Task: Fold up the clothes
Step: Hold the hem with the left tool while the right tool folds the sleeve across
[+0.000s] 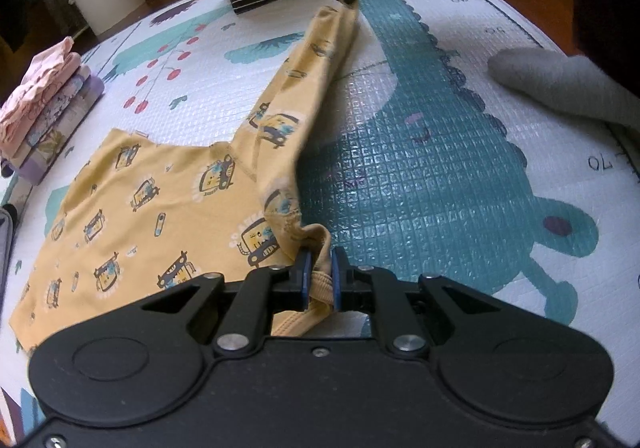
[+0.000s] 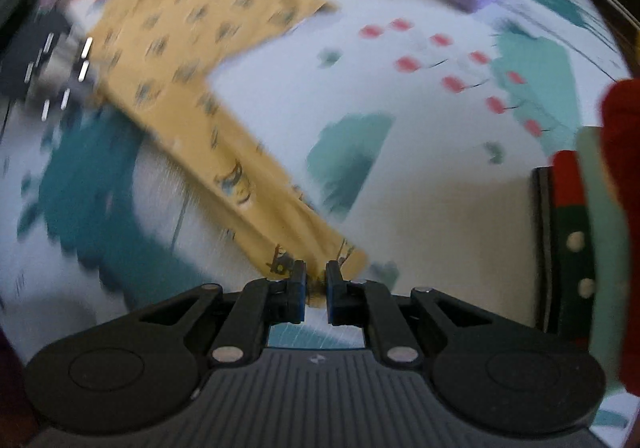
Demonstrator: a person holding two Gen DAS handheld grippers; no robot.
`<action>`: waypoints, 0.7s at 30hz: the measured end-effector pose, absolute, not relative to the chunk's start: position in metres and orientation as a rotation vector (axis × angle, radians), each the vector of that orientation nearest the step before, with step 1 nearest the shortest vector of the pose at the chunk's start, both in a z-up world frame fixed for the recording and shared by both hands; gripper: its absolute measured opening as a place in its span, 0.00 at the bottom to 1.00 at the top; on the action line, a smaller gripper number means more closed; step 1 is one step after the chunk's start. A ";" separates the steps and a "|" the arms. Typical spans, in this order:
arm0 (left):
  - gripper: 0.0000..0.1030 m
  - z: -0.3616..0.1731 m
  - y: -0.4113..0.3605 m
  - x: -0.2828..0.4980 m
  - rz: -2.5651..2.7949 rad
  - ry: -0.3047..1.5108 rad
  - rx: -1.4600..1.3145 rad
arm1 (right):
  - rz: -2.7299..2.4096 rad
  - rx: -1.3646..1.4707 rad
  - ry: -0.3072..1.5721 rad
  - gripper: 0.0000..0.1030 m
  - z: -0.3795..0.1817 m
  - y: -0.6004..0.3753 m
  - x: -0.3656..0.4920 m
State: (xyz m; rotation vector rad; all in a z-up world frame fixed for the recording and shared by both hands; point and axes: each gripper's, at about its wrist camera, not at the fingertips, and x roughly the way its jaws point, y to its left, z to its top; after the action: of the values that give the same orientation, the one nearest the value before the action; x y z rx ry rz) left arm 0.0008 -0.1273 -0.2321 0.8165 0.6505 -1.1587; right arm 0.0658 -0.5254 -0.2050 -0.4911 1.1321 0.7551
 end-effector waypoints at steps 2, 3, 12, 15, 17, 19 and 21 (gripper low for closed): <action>0.08 -0.232 -0.126 -0.001 -1.167 0.636 0.840 | 0.784 -0.562 1.153 0.11 -0.213 -0.520 0.054; 0.08 -0.231 -0.125 -0.003 -1.174 0.623 0.858 | 0.784 -0.577 1.159 0.12 -0.215 -0.520 0.050; 0.08 -0.226 -0.109 -0.033 -1.300 0.414 1.152 | 0.743 -0.722 1.098 0.12 -0.219 -0.523 0.035; 0.08 -0.230 -0.114 -0.048 -1.365 0.438 1.143 | 0.767 -0.767 1.141 0.16 -0.222 -0.525 0.033; 0.08 -0.229 -0.114 -0.054 -1.419 0.475 1.119 | 0.773 -0.849 1.176 0.24 -0.226 -0.526 0.027; 0.34 -0.221 -0.110 -0.051 -1.467 0.557 1.046 | 0.753 -0.848 1.238 0.28 -0.225 -0.534 0.029; 0.36 -0.211 -0.104 -0.038 -1.456 0.645 0.931 | 0.694 -0.740 1.275 0.33 -0.217 -0.546 0.037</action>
State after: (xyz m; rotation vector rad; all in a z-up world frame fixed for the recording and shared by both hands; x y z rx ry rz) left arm -0.0381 -0.1036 -0.2107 0.9311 0.6448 -1.4557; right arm 0.0370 -0.5462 -0.2170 -0.7403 1.2750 0.6938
